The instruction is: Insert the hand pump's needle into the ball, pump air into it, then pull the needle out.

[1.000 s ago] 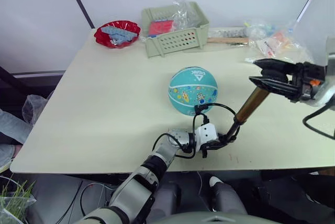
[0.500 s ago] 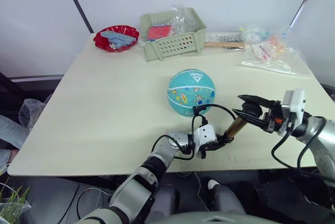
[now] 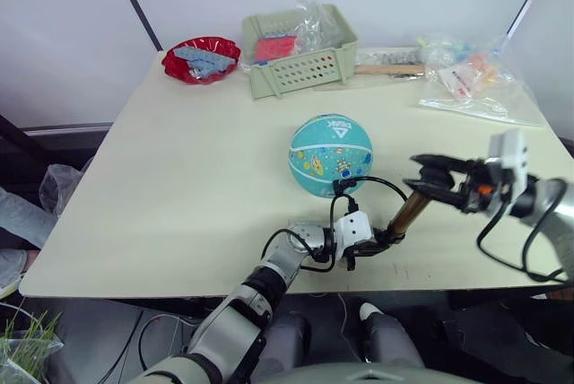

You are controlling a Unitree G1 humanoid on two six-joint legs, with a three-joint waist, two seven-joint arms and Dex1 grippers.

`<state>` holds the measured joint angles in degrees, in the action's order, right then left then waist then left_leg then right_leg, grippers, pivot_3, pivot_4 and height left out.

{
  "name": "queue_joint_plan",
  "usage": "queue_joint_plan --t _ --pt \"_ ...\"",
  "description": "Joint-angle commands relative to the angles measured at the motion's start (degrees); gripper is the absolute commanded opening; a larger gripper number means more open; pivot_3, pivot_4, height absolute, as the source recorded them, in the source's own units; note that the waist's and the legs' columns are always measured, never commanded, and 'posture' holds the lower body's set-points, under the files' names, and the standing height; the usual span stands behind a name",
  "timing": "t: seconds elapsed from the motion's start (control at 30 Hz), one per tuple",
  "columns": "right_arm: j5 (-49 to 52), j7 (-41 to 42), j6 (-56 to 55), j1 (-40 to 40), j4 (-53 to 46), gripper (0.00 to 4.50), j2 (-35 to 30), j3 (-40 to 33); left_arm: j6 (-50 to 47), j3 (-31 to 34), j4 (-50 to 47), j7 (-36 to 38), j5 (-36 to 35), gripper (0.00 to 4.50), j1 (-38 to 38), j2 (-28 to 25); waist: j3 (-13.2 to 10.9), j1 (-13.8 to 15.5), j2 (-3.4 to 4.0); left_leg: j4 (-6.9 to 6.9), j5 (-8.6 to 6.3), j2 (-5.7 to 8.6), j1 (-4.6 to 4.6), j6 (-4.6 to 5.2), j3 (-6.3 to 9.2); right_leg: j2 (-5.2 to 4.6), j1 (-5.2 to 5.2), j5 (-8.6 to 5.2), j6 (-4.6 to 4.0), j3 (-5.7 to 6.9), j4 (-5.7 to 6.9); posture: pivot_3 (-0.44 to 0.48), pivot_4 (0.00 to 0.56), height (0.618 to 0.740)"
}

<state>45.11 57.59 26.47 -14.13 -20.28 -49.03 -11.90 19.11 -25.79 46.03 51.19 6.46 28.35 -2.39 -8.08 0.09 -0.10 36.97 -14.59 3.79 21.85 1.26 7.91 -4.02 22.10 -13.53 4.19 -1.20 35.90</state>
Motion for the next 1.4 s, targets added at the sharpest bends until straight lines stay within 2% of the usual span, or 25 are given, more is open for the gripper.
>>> queue_joint_plan --t 0.03,0.27,0.4,0.5,0.63,0.73,0.77,1.07,1.2,1.4 --pt "8.01 0.45 3.74 -4.29 -2.48 1.67 -3.76 -8.72 -3.46 -1.39 4.39 0.25 2.96 1.05 -2.68 -2.15 -0.06 0.35 -0.08 0.0 0.0 0.0 0.01 0.0 0.0 0.0 0.01 0.04 -0.1 0.01 0.0 0.0 0.15 0.74" --pt "13.35 0.34 9.51 -10.6 -0.51 1.67 -9.02 -12.15 -3.28 -1.45 4.88 0.22 2.95 1.05 -2.55 -2.02 -0.23 0.55 -0.03 -0.02 -0.01 0.0 0.02 0.0 -0.11 -0.03 0.05 0.05 -0.08 -0.09 -0.01 0.0 0.15 0.74" --pt "12.4 0.04 10.33 -9.32 -1.04 1.67 -8.09 -10.81 -3.24 -1.49 4.89 0.18 2.97 1.05 -2.58 -1.93 -0.23 0.58 -0.04 -0.03 -0.01 -0.04 0.05 0.0 -0.08 -0.02 0.06 -0.01 -0.01 -0.05 -0.01 0.0 0.15 0.74" --pt "8.01 1.4 8.48 -5.47 -2.01 1.67 -7.59 -8.11 -3.26 -1.5 4.79 0.06 2.97 1.05 -2.65 -1.94 -0.21 0.64 -0.09 -0.03 -0.01 -0.03 0.03 0.0 -0.08 -0.02 0.06 0.02 -0.04 -0.06 -0.02 0.0 0.15 0.74" --pt "0.79 2.61 3.5 1.01 -2.25 1.67 -5.16 -3.15 -3.51 -1.54 4.23 -0.17 2.82 1.05 -2.94 -2.01 -0.04 0.57 -0.23 -0.04 -0.01 -0.05 -0.06 0.0 -0.08 0.0 -0.01 -0.06 0.08 -0.06 -0.01 0.0 0.15 0.74" --pt "-3.49 0.22 -1.22 5.22 -1.41 1.67 1.02 1.41 -3.84 -1.52 3.56 -0.31 2.66 1.05 -3.44 -2.1 0.21 0.49 -0.49 -0.03 -0.01 -0.06 -0.11 0.0 -0.08 0.02 -0.06 -0.08 0.12 -0.06 -0.01 0.0 0.15 0.74" --pt "-6.54 1.24 -3.38 6.9 -0.81 1.67 1.21 3.75 -3.89 -1.55 3.46 -0.29 2.67 1.05 -3.52 -2.15 0.45 0.48 -0.66 -0.06 -0.01 -0.07 -0.15 0.0 -0.08 0.02 -0.07 -0.08 0.13 -0.07 -0.01 0.0 0.15 0.74" --pt "-17.71 0.23 -15.57 11.2 7.88 1.67 7.96 9.3 -4.17 -1.58 3.55 -0.41 2.62 1.05 -3.19 -2.11 0.67 0.26 -0.74 -0.08 -0.01 -0.1 -0.33 -0.02 -0.06 0.1 -0.24 -0.09 0.13 -0.06 -0.01 0.0 0.15 0.74" --pt "-13.42 0.25 -15.6 8.57 6.78 1.67 9.32 6.31 -4.07 -1.63 3.88 -0.2 2.59 1.05 -2.94 -2.15 0.64 0.24 -0.67 -0.07 -0.01 -0.09 -0.33 -0.02 -0.07 0.1 -0.25 -0.09 0.13 -0.07 -0.01 0.0 0.15 0.74" --pt "-5.7 2.1 -9.58 4.46 2.71 1.67 5.35 0.99 -3.74 -1.55 4.41 -0.1 2.58 1.05 -2.65 -2.17 0.35 0.58 -0.41 -0.03 -0.01 -0.05 -0.13 -0.01 -0.03 0.07 -0.08 -0.02 0.0 -0.03 -0.01 0.0 0.15 0.74"
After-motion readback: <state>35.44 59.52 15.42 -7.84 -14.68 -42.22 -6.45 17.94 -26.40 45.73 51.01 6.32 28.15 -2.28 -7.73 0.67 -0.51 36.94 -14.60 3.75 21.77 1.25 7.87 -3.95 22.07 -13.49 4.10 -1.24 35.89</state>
